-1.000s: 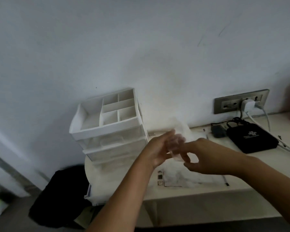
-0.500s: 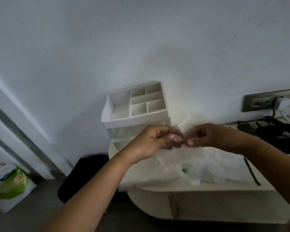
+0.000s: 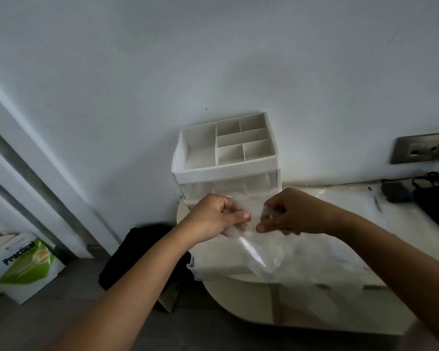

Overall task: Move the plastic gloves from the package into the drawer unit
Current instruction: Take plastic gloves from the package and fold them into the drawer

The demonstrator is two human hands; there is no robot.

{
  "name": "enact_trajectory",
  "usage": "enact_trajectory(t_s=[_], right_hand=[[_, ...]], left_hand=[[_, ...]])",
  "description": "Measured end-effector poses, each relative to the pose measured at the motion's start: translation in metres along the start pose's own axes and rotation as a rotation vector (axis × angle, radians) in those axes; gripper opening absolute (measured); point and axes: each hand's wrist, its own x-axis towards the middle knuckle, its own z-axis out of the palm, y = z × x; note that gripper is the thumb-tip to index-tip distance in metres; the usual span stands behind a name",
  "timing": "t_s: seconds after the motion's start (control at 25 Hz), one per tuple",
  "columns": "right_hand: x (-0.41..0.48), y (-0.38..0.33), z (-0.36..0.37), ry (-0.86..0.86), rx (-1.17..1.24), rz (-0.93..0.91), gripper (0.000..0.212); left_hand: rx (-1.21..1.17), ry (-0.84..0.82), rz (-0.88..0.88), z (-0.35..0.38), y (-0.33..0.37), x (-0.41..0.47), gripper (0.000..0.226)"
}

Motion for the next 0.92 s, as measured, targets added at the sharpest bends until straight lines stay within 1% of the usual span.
enact_trajectory(t_s=[0.08,0.16,0.2,0.28,0.32,0.36,0.4,0.44,0.48,0.56,0.6,0.72,0.8,0.88,0.92], right_hand=[[0.008,0.005,-0.002,0.088,-0.076,0.089,0.027],[0.014,0.009,-0.005,0.223,-0.156,0.160,0.034],[0.015,0.008,-0.006,0.298,-0.239,0.183,0.035],[0.014,-0.003,-0.002,0.450,-0.498,0.220,0.034],[0.014,-0.010,0.002,0.523,-0.594,0.192,0.031],[0.014,-0.016,0.009,0.578,-0.601,0.107,0.026],[0.015,-0.021,0.017,0.573,-0.544,0.001,0.019],[0.018,-0.025,0.028,0.511,-0.454,-0.102,0.013],[0.021,-0.026,0.042,0.410,-0.379,-0.180,0.013],[0.035,-0.017,0.069,0.214,-0.338,-0.258,0.025],[0.044,-0.009,0.080,0.159,-0.352,-0.265,0.030],[0.063,0.015,0.095,0.056,-0.423,-0.198,0.039],[0.070,0.028,0.101,-0.035,-0.472,-0.142,0.050],[0.072,0.036,0.106,-0.100,-0.490,-0.099,0.063],[0.073,0.037,0.108,-0.115,-0.487,-0.081,0.066]], left_hand=[[-0.057,0.054,-0.092,-0.007,-0.019,0.006,0.008],[-0.149,0.097,-0.190,-0.015,-0.038,0.009,0.008],[-0.174,0.140,-0.229,-0.018,-0.046,0.010,0.008],[-0.206,0.234,-0.295,-0.024,-0.059,0.014,0.007],[-0.204,0.269,-0.322,-0.026,-0.065,0.016,0.008],[-0.199,0.290,-0.346,-0.026,-0.069,0.018,0.008],[-0.188,0.304,-0.368,-0.025,-0.073,0.019,0.009],[-0.174,0.316,-0.384,-0.024,-0.076,0.020,0.011],[-0.150,0.320,-0.396,-0.022,-0.078,0.021,0.012],[-0.011,0.308,-0.399,-0.018,-0.082,0.023,0.016],[0.095,0.298,-0.380,-0.017,-0.083,0.024,0.017],[0.356,0.284,-0.292,-0.016,-0.085,0.023,0.013],[0.564,0.305,-0.248,-0.015,-0.083,0.017,0.014],[0.826,0.419,-0.191,-0.016,-0.074,0.010,0.019],[0.870,0.490,-0.130,-0.016,-0.068,0.007,0.020]])
